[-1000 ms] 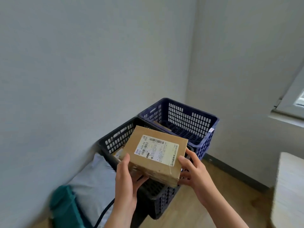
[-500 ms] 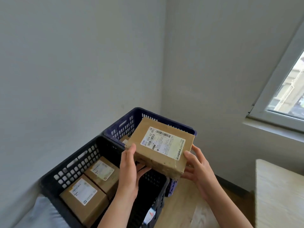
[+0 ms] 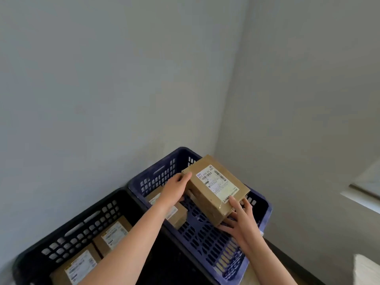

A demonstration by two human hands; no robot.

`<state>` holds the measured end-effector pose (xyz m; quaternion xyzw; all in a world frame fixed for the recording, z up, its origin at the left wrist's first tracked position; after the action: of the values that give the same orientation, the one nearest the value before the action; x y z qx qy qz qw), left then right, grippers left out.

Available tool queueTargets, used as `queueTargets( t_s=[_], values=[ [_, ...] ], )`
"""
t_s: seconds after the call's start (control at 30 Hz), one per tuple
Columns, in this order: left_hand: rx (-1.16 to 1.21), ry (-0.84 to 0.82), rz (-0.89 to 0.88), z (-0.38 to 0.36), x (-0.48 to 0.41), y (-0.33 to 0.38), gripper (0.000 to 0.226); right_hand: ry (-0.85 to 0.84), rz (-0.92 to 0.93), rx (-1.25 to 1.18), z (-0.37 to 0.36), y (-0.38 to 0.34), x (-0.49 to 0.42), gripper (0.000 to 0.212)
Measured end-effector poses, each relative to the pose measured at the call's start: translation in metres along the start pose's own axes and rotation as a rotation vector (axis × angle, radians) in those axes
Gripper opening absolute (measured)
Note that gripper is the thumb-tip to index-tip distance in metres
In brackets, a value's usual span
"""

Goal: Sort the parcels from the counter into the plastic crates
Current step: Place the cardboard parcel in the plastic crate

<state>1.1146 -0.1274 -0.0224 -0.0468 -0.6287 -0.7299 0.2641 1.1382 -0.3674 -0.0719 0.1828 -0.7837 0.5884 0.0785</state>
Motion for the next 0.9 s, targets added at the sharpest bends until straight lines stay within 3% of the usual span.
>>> queueTargets(
  t_s=[0.13,0.23,0.33,0.63,0.77,0.9],
  values=[
    [-0.243,0.253,0.026,0.033,-0.041,-0.019,0.039,0.058,-0.084,0.077,-0.004,0.031,-0.054,0.093],
    [-0.575,0.164,0.13,0.032,-0.064,-0.046,0.031,0.115,-0.18,0.112,-0.002,0.058,-0.087,0.097],
    [-0.833,0.02,0.175,0.015,-0.079,-0.065,0.037,0.103,-0.237,0.197,-0.001,0.077,-0.112,0.1],
    [-1.082,-0.104,0.605,-0.012,-0.092,-0.127,0.058,-0.12,-0.384,0.148,-0.027,0.113,-0.178,0.105],
    [-1.065,-0.11,0.665,-0.018,-0.097,-0.132,0.059,-0.239,-0.43,0.11,-0.039,0.128,-0.202,0.095],
    [-1.06,-0.067,0.652,-0.016,-0.101,-0.133,0.054,-0.328,-0.41,0.297,-0.051,0.143,-0.217,0.077]
  ],
)
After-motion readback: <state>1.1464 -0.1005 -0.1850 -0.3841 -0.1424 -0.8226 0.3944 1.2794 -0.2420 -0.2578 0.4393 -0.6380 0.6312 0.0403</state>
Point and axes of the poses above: each hand's wrist, its own x-axis away from the middle knuckle, its own z-axis out of the back of the hand, y = z × x, the point moved 7 cm from there along -x, towards the middle knuckle, and after that the axes turned 7 degrees about z, right-handed, at the moved point
